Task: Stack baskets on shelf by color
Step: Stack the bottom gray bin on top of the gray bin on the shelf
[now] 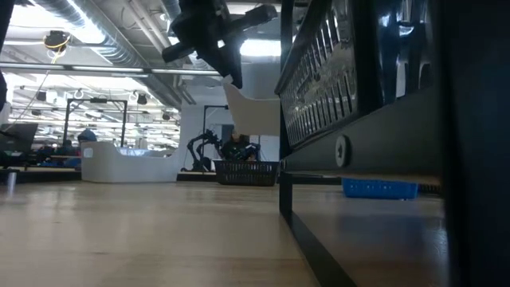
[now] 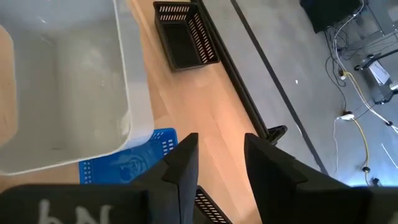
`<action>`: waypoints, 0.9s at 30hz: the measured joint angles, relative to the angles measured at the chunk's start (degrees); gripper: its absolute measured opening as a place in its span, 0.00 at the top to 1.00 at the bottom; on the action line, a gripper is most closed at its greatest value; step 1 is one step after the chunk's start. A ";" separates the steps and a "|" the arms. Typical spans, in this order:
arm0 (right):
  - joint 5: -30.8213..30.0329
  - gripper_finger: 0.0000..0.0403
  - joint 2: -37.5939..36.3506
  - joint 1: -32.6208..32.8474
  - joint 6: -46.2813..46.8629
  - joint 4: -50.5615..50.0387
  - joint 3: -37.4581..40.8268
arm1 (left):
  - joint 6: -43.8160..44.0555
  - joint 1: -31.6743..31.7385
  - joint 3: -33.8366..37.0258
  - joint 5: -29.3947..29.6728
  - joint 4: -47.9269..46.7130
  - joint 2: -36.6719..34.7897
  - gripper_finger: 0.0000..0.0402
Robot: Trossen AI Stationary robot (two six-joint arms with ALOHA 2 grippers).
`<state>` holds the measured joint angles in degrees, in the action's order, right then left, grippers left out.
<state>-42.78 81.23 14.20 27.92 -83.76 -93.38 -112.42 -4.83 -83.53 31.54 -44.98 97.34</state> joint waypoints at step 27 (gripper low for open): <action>26.83 0.69 0.04 -5.98 -16.20 21.45 0.00 | -2.14 -3.25 0.00 1.92 -0.03 0.00 1.00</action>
<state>-15.95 81.27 8.22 11.73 -62.30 -93.38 -114.56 -8.08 -83.53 33.46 -45.01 97.34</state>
